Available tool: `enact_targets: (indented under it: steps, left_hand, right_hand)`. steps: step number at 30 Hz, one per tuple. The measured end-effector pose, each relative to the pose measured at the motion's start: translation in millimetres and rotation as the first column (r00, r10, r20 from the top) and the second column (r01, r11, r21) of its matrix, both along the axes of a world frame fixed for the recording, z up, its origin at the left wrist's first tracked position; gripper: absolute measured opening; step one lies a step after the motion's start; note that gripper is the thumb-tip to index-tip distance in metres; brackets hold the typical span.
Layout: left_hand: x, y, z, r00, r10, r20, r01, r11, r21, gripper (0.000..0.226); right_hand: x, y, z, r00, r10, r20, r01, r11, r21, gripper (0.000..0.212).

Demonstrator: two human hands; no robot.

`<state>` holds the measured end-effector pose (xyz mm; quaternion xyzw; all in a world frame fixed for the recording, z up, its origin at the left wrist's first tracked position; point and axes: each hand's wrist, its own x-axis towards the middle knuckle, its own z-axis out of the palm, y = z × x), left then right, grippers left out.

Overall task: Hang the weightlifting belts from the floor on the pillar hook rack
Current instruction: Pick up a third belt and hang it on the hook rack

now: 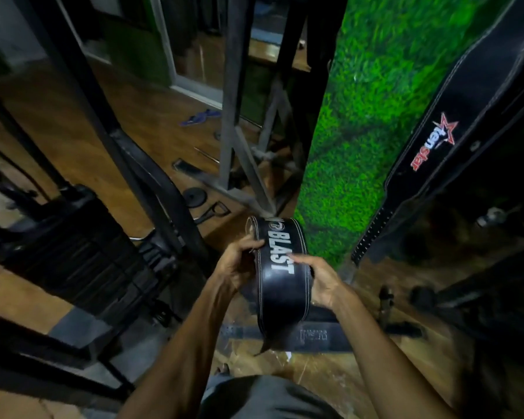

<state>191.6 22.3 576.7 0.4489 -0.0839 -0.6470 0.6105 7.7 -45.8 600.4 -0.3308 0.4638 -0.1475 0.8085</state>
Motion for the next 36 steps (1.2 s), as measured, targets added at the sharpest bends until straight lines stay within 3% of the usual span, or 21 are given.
enact_targets:
  steps: [2, 4, 6, 7, 9, 11, 13, 17, 20, 23, 25, 29, 36]
  left_hand:
    - [2.2, 3.2, 7.2, 0.998, -0.061, 0.032, 0.063, 0.996, -0.059, 0.058]
    - [5.6, 5.8, 15.6, 0.991, -0.109, 0.079, 0.115, 0.99, -0.079, 0.055]
    - [4.4, 10.2, 35.8, 0.989, -0.125, 0.081, 0.131, 0.989, -0.07, 0.021]
    - [5.7, 10.1, 40.6, 0.99, -0.119, 0.069, 0.124, 0.99, -0.072, 0.019]
    - [14.5, 2.1, 44.9, 0.994, -0.107, 0.031, 0.107, 0.994, 0.002, 0.06]
    - [20.4, -6.9, 56.6, 1.0, 0.019, -0.002, -0.019, 0.999, 0.028, 0.08]
    - [24.4, -17.3, 64.0, 0.994, 0.101, -0.042, -0.1, 0.995, 0.006, 0.085]
    - [17.3, -27.8, 76.5, 0.999, 0.012, -0.036, -0.016, 0.996, -0.09, 0.085]
    - [17.3, -32.8, 60.1, 0.998, 0.022, -0.051, -0.024, 0.999, -0.047, 0.085]
    - [10.8, -38.8, 56.7, 0.998, 0.006, -0.057, -0.008, 1.0, -0.021, 0.069]
    - [6.6, -42.6, 61.8, 0.998, -0.015, -0.066, 0.015, 1.0, -0.009, 0.078]
    - [16.9, -54.8, 60.8, 0.995, 0.092, -0.034, -0.09, 0.995, 0.03, 0.087]
    - [14.7, -54.6, 55.3, 0.999, -0.011, 0.041, 0.01, 1.0, 0.029, 0.08]
  right_hand:
    - [8.8, -15.7, 20.3, 0.998, -0.019, 0.063, 0.021, 1.0, -0.018, 0.055]
    - [18.7, -34.6, 39.9, 0.995, -0.009, 0.099, 0.013, 0.999, -0.042, 0.055]
    - [26.7, -47.7, 54.9, 0.994, 0.061, 0.089, -0.054, 0.996, -0.074, 0.048]
    - [29.7, -50.5, 59.5, 0.993, 0.083, 0.082, -0.075, 0.992, -0.1, 0.048]
    - [33.9, -51.8, 59.2, 0.991, 0.113, 0.067, -0.103, 0.986, -0.135, 0.055]
    - [38.0, -49.3, 57.7, 0.987, 0.114, 0.112, -0.099, 0.987, -0.127, 0.054]
    - [41.2, -46.8, 57.9, 0.979, 0.12, 0.163, -0.101, 0.987, -0.123, 0.061]
    - [41.2, -50.8, 54.8, 0.982, 0.082, 0.173, -0.064, 0.992, -0.105, 0.083]
    - [36.4, -60.5, 57.3, 0.979, 0.109, 0.171, -0.094, 0.991, -0.093, 0.07]
    - [34.6, -68.7, 59.1, 0.973, 0.181, 0.145, -0.162, 0.977, -0.136, 0.056]
    - [32.3, -70.2, 56.8, 0.989, 0.122, 0.082, -0.108, 0.981, -0.16, 0.056]
    - [28.3, -60.1, 50.6, 0.997, 0.062, 0.054, -0.054, 0.989, -0.138, 0.036]
    - [31.8, -66.2, 57.7, 0.995, 0.077, 0.063, -0.065, 0.984, -0.166, 0.041]
